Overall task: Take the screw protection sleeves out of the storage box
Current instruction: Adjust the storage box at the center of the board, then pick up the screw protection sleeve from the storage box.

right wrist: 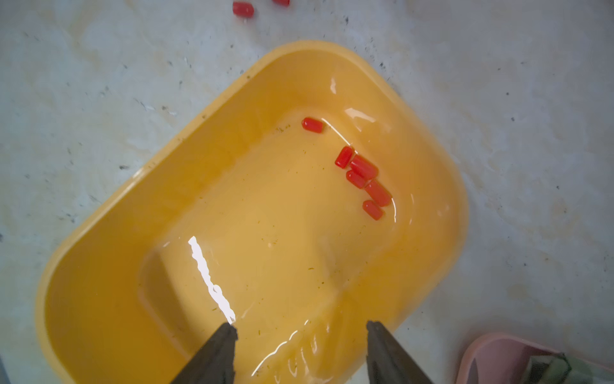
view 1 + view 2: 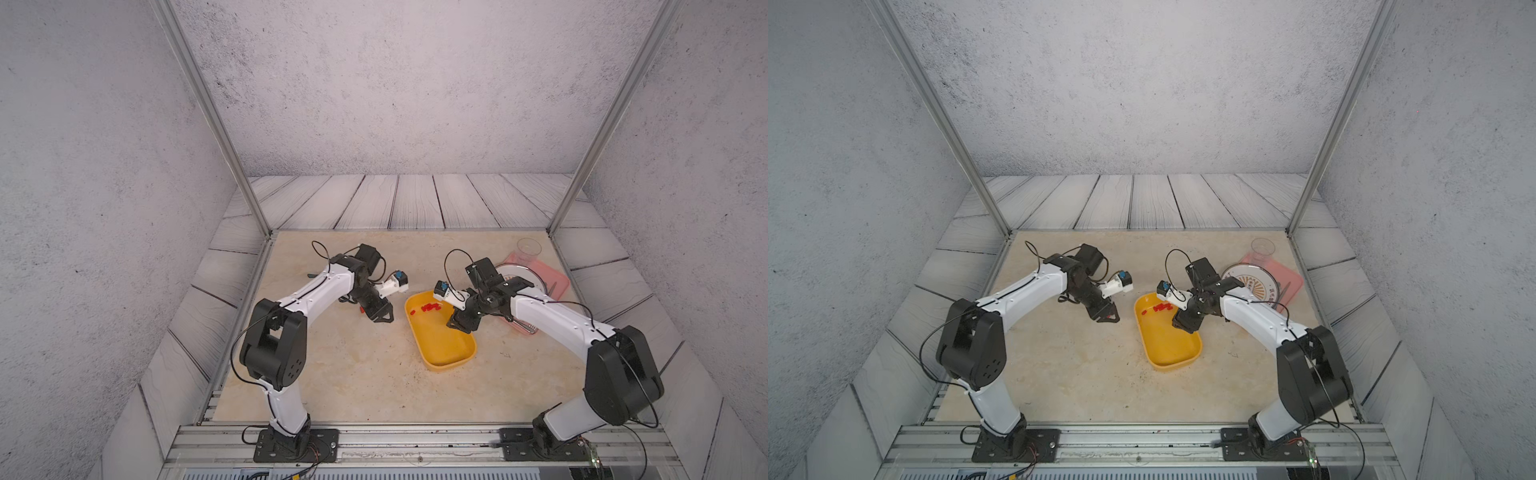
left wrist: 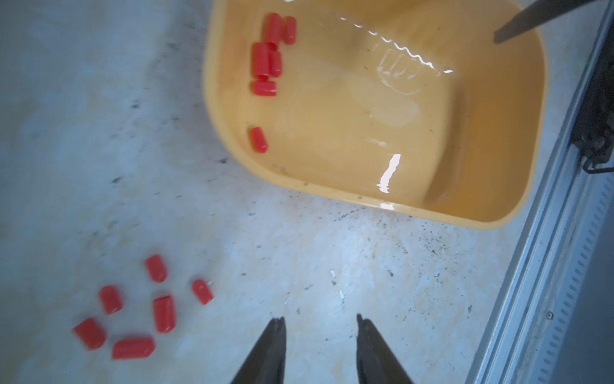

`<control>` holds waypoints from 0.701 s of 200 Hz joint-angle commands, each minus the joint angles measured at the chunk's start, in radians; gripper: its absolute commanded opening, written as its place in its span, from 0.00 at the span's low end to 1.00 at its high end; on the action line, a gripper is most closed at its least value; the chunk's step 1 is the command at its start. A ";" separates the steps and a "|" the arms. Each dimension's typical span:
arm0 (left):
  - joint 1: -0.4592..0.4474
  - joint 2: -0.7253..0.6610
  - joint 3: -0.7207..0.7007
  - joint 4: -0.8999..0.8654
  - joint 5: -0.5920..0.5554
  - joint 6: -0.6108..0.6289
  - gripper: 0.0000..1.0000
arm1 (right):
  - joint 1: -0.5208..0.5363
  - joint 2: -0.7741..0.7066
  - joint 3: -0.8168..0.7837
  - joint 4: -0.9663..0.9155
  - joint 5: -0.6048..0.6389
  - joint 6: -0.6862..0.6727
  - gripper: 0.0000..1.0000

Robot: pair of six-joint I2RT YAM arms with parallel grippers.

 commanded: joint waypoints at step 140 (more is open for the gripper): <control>0.085 -0.003 0.045 -0.022 -0.089 -0.060 0.46 | 0.071 0.489 0.422 -0.192 0.257 -0.289 0.44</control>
